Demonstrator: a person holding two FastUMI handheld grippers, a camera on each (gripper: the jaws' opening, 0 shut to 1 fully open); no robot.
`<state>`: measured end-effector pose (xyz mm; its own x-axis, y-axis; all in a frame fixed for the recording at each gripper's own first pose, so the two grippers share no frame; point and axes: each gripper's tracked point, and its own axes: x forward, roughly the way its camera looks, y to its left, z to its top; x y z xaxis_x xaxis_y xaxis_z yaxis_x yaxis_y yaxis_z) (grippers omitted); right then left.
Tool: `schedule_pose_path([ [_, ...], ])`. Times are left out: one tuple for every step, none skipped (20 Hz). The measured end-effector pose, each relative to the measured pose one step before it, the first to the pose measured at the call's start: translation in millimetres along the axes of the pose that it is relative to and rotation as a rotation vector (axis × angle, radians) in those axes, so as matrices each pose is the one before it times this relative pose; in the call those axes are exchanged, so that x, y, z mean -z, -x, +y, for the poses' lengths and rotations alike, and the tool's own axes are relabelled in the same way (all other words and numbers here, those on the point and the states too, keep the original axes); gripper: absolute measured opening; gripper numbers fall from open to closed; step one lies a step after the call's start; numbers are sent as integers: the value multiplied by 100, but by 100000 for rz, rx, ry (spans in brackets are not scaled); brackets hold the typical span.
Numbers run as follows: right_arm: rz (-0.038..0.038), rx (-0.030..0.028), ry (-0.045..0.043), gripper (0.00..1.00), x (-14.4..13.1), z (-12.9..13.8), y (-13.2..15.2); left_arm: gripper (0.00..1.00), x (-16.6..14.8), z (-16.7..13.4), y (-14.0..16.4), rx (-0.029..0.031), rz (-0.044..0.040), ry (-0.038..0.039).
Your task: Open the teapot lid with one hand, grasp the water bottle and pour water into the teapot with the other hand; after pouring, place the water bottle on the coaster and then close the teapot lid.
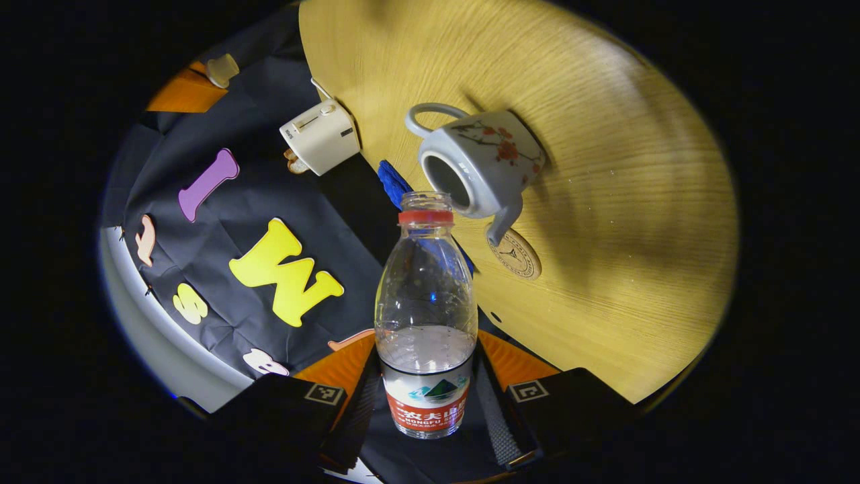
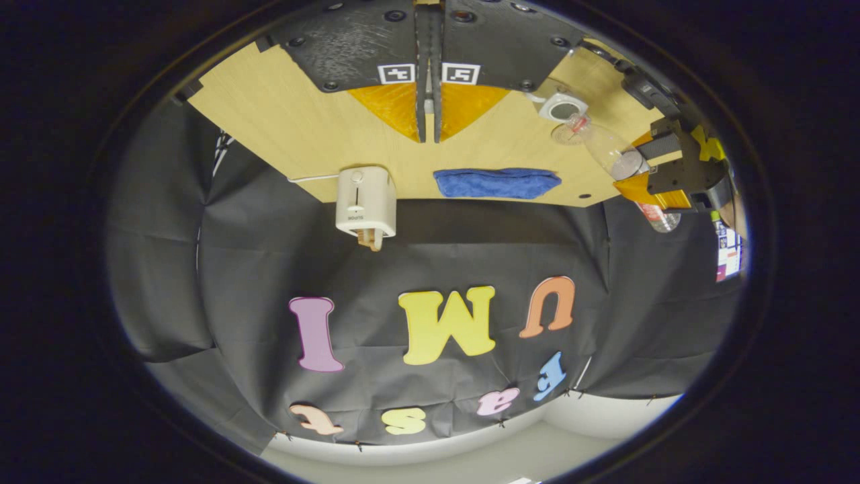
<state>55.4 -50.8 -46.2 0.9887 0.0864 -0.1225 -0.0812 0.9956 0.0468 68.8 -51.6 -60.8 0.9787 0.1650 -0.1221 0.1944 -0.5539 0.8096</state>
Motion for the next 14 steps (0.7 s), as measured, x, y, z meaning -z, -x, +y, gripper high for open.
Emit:
schedule_pose_path([
  [-16,99,49,0,-60,8,-79,74,102,305,145,-1433,321,-1447],
  [-40,-87,95,0,-80,62,-26,74,-46,478,287,-1360,384,-1308],
  [-161,100,92,0,48,-89,2,74,36,92,83,-553,323,-854],
  [5,188,63,0,-66,-154,94,74,-16,-16,75,132,-115,-519],
  [-38,105,63,0,10,-44,99,78,-227,-93,-37,386,-196,-244],
  [-66,71,28,0,-54,-38,-22,74,-167,109,-18,-36,-163,-367],
  [-156,54,-24,0,14,-22,-44,74,-114,42,118,-140,-80,-461],
  [-50,22,-7,0,-86,14,-6,74,138,88,-31,-124,27,-261],
  [-38,-24,67,0,0,-36,1,74,-43,-81,37,83,-178,-85],
  [-29,54,136,0,-31,-47,18,74,-117,51,-93,55,0,-104],
  [-22,85,135,0,36,-54,67,74,-68,-34,81,-51,-53,-75],
  [-20,136,56,0,-19,-43,-72,70,7,3,-36,-71,13,82],
  [-42,168,79,0,-27,-71,-41,74,-12,0,-39,-50,-241,121],
  [46,354,155,0,-79,-147,-52,74,-37,-62,32,170,-787,699],
])
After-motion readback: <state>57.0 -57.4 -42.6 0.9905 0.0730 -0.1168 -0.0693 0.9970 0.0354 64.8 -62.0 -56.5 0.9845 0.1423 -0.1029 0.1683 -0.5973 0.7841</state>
